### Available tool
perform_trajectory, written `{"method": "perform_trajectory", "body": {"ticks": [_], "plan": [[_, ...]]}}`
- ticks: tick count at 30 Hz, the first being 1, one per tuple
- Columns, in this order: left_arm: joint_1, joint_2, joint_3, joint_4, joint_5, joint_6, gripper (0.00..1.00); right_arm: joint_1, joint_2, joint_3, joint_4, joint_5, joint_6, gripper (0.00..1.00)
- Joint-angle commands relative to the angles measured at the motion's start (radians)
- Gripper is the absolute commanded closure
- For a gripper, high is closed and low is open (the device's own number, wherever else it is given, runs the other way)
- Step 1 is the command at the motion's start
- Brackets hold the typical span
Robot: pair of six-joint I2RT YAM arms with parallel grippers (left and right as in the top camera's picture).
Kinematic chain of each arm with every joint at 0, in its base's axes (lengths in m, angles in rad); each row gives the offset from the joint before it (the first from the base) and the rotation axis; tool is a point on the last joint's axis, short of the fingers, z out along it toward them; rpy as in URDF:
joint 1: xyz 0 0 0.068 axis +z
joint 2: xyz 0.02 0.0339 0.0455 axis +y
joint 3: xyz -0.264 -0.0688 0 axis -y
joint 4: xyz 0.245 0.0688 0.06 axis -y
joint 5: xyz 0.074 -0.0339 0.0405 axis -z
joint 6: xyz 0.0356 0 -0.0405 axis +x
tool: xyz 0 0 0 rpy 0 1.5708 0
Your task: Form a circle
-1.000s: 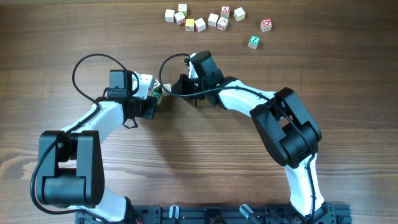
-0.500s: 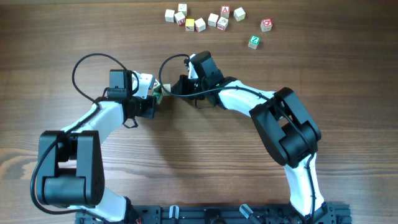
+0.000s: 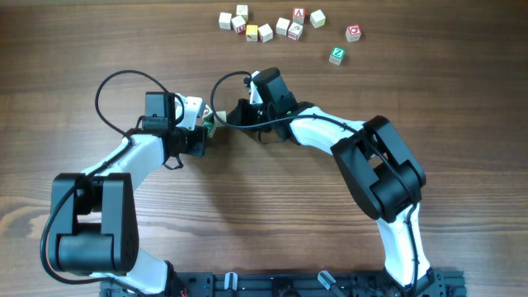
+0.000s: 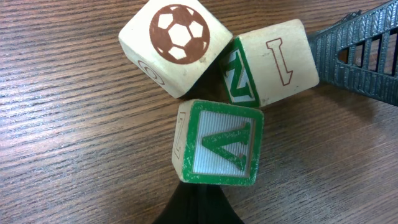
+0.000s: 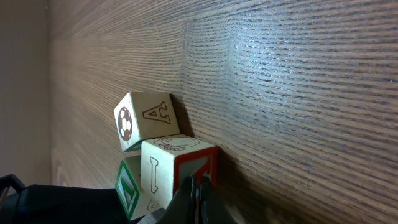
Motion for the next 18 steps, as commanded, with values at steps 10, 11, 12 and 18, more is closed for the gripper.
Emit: {"method": "perform_trajectory", "body": {"ticks": [10, 11, 12, 18], "plan": [[-0.004, 0.014, -0.009, -0.089, -0.006, -0.006, 0.96, -0.063, 0.019, 0.003, -0.021, -0.005, -0.005, 0.95], [-0.004, 0.014, -0.009, -0.098, -0.006, -0.006, 0.96, -0.066, 0.019, 0.003, -0.017, -0.006, -0.011, 0.96], [-0.004, 0.014, -0.009, -0.103, -0.006, -0.006, 0.96, -0.068, 0.019, 0.003, -0.010, -0.011, -0.026, 0.95], [-0.003, -0.012, -0.009, -0.158, -0.006, -0.007, 0.96, -0.099, 0.019, 0.005, 0.027, -0.111, -0.083, 0.95]]}}
